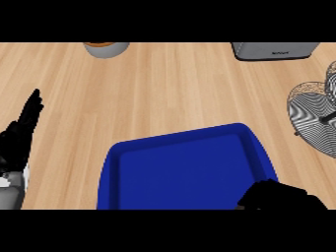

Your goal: Pick the cupcake from the tray and place it in the tiered basket

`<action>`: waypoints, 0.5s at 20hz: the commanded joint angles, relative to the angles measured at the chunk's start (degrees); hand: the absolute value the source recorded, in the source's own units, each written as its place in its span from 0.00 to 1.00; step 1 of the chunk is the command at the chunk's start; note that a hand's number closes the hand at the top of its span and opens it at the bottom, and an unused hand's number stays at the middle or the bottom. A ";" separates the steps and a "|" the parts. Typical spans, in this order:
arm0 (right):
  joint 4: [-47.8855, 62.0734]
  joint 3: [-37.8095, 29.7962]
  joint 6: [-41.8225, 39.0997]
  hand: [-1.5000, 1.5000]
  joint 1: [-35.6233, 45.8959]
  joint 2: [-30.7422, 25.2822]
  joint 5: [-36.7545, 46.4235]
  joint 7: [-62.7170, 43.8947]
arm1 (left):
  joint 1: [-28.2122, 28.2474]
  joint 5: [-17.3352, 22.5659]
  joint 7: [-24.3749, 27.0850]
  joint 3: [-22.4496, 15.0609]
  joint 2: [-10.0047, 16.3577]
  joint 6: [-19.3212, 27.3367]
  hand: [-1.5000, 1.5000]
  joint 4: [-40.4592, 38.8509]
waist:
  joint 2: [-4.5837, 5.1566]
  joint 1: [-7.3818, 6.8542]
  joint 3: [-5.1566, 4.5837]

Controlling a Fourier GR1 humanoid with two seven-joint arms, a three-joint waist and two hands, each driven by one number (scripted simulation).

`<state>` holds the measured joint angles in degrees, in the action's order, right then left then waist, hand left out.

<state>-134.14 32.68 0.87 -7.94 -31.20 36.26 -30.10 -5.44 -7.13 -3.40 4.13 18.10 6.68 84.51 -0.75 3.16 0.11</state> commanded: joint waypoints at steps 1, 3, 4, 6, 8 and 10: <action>-13.90 -10.49 2.15 1.00 -3.79 -3.94 -4.88 1.38 | -0.61 -0.92 -0.65 -0.68 -0.48 0.61 0.50 1.06 | 0.26 -0.50 0.00; -15.73 -14.70 2.14 1.00 -4.47 -5.23 -5.79 1.14 | -0.01 0.19 0.02 -0.47 -0.78 -0.45 0.50 0.09 | 0.25 -0.40 -0.09; -15.63 -17.16 1.02 1.00 -1.75 -5.36 -6.86 0.10 | -1.21 0.06 -3.14 -0.53 -0.39 -0.43 0.50 1.61 | 0.28 -1.04 -0.10; -14.60 -24.36 -0.09 1.00 -0.76 -7.76 -10.08 0.79 | 0.79 0.11 -0.39 -1.07 -0.58 -1.10 0.50 2.27 | 0.25 -1.18 -0.11; -13.55 -30.01 -2.70 1.00 -1.43 -11.01 -11.89 2.73 | -0.89 -1.51 -0.26 -1.02 -1.16 0.55 0.50 0.03 | 0.45 -1.10 -0.12; -10.56 -35.80 -6.15 1.00 1.51 -12.59 -18.10 3.85 | -2.19 -1.04 -2.66 -0.97 -0.29 -0.64 0.50 0.99 | 0.46 -1.21 -0.11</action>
<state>-135.20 8.04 0.47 -5.70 -39.44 32.69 -24.72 -6.29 -7.64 -4.90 3.37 17.57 6.26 85.66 -0.43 2.15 0.02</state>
